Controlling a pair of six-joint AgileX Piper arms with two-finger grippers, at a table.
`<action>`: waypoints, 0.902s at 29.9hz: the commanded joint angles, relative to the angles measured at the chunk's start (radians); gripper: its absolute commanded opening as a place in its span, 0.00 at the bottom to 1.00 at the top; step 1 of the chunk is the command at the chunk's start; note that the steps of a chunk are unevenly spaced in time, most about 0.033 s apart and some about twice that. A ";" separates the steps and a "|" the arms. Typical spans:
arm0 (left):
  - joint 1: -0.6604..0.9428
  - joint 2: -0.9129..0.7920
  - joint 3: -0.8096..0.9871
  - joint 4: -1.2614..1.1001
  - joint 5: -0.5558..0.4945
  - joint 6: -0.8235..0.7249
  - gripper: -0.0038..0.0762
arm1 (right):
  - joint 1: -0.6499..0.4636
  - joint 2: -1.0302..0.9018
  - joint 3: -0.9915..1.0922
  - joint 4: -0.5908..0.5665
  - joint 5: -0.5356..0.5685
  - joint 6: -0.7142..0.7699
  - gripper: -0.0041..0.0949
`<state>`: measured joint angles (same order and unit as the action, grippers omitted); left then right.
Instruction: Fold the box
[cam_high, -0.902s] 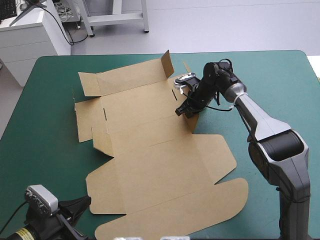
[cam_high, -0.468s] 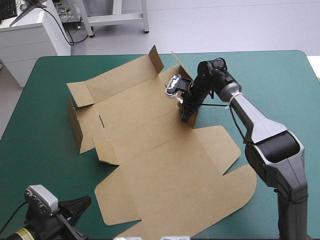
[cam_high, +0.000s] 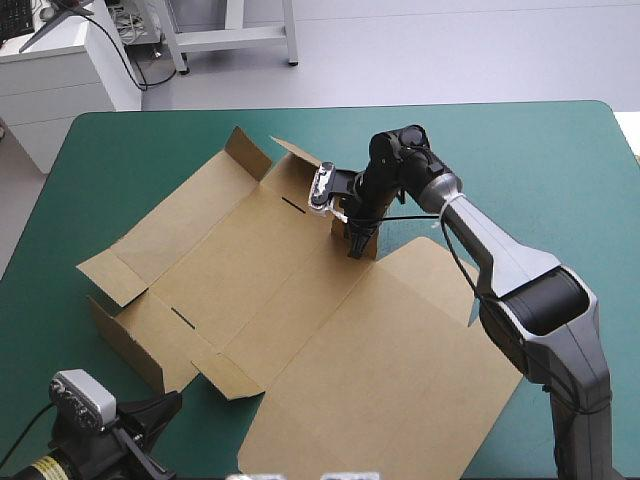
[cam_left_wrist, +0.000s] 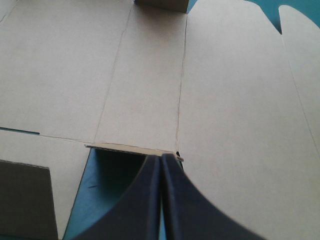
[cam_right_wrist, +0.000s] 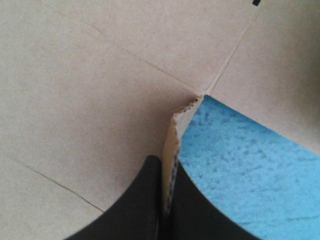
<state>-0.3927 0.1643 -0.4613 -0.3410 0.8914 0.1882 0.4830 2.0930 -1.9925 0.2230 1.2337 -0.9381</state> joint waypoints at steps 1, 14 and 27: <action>-0.004 0.015 -0.022 -0.029 -0.061 0.001 0.04 | 0.025 -0.117 -0.031 0.008 0.017 -0.012 0.02; -0.004 0.015 -0.022 -0.027 -0.061 0.001 0.04 | 0.074 -0.174 -0.044 -0.113 0.017 -0.124 0.02; -0.004 0.015 -0.022 -0.027 -0.061 0.001 0.04 | 0.074 -0.131 -0.049 0.073 -0.049 -0.230 0.02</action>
<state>-0.3927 0.1643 -0.4613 -0.3410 0.8914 0.1890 0.5589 2.0004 -2.0088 0.2055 1.2270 -1.1248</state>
